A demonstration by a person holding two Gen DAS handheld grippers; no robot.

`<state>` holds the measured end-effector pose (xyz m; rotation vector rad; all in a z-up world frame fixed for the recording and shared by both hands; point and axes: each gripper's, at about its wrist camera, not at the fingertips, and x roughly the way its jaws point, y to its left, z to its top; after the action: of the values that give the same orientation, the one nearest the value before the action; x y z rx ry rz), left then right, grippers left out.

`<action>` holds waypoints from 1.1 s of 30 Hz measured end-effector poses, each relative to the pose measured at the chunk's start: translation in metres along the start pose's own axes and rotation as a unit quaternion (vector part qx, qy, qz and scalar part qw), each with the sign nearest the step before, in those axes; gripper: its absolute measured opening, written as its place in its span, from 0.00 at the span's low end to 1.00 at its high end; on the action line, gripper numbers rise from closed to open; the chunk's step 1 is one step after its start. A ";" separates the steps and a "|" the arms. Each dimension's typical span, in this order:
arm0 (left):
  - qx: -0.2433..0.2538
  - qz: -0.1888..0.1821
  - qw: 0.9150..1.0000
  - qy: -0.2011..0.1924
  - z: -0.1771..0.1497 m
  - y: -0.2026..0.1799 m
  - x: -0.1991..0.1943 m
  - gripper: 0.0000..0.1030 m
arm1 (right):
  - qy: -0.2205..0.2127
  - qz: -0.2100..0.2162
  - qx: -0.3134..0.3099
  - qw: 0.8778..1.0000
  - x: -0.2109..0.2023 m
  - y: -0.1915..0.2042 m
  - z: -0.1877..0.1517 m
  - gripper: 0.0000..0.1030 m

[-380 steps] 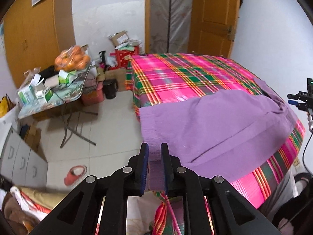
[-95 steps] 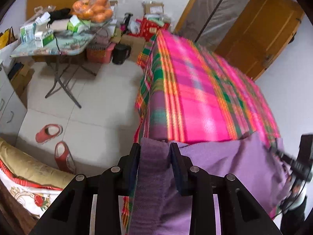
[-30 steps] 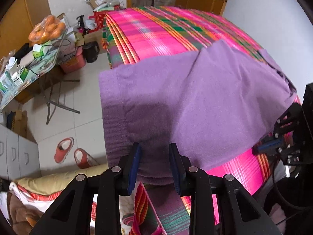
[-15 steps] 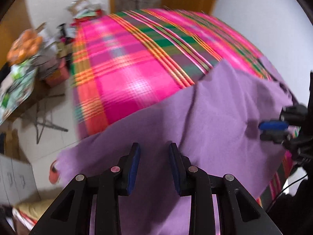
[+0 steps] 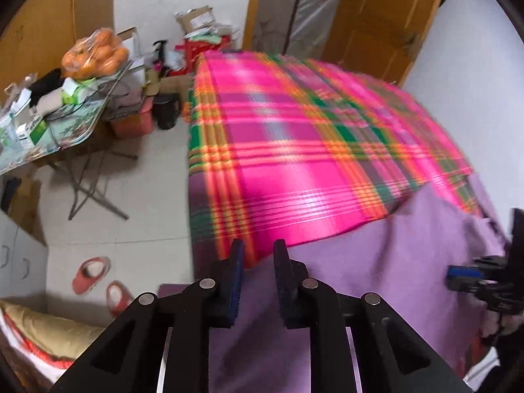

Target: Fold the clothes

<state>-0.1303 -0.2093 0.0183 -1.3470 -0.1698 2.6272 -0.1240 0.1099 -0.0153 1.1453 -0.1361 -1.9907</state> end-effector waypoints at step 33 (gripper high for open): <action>-0.002 0.031 0.999 -0.008 -0.012 -0.004 0.013 0.16 | -0.031 0.011 0.109 0.993 0.005 -0.012 0.041 0.21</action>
<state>-0.1280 -0.2024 0.0017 -1.3527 -0.1376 2.6907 -0.1643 0.1026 -0.0005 1.2116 -0.4058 -2.0298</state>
